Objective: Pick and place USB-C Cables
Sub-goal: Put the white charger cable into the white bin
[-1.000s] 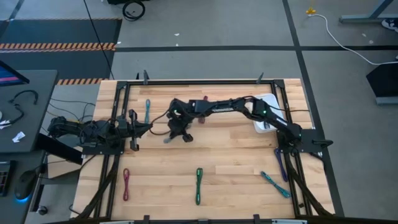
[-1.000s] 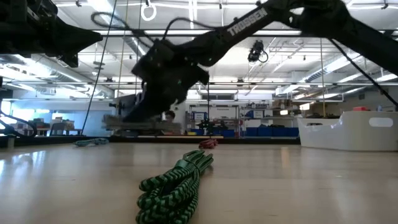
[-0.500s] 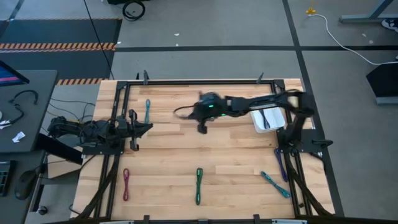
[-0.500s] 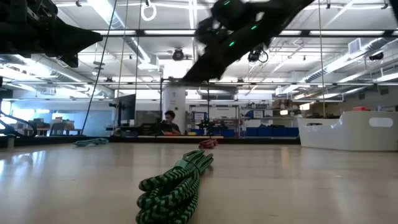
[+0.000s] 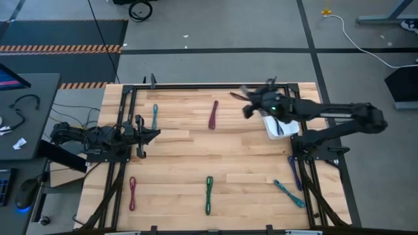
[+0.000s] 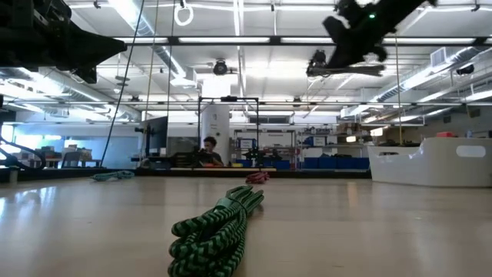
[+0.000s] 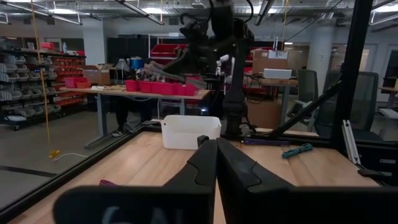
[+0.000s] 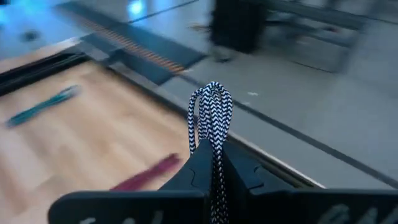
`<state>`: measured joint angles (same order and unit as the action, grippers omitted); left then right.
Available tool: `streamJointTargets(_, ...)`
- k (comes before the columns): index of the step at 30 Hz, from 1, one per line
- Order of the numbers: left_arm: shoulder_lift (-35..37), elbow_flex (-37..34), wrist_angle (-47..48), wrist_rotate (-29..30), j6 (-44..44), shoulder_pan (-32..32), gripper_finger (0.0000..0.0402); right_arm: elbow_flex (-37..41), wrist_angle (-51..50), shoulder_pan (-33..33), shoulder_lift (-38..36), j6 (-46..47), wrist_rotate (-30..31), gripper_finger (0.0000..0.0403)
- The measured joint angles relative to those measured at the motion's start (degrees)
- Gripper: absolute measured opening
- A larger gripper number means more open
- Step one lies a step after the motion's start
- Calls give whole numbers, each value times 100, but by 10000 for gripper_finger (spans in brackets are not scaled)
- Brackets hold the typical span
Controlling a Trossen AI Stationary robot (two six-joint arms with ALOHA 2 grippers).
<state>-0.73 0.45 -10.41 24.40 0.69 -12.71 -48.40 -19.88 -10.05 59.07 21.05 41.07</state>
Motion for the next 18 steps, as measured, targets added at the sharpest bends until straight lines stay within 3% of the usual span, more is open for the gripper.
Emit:
streamJointTargets(4, 0, 0, 15, 2, 2, -2, 9, 279, -1073, 61, -580, 1191, 663, 18)
streamJointTargets(9, 0, 0, 17, 0, -2, 0, 17, 689, -2296, 70, -1021, 2758, 853, 18)
streamJointTargets(13, 0, 0, 17, 0, -2, -2, 18, 973, -3038, -33, -1005, 3678, 967, 18)
streamJointTargets(18, 0, 0, 20, 1, -2, -1, 10, 1387, -3159, -382, -585, 4181, 726, 18)
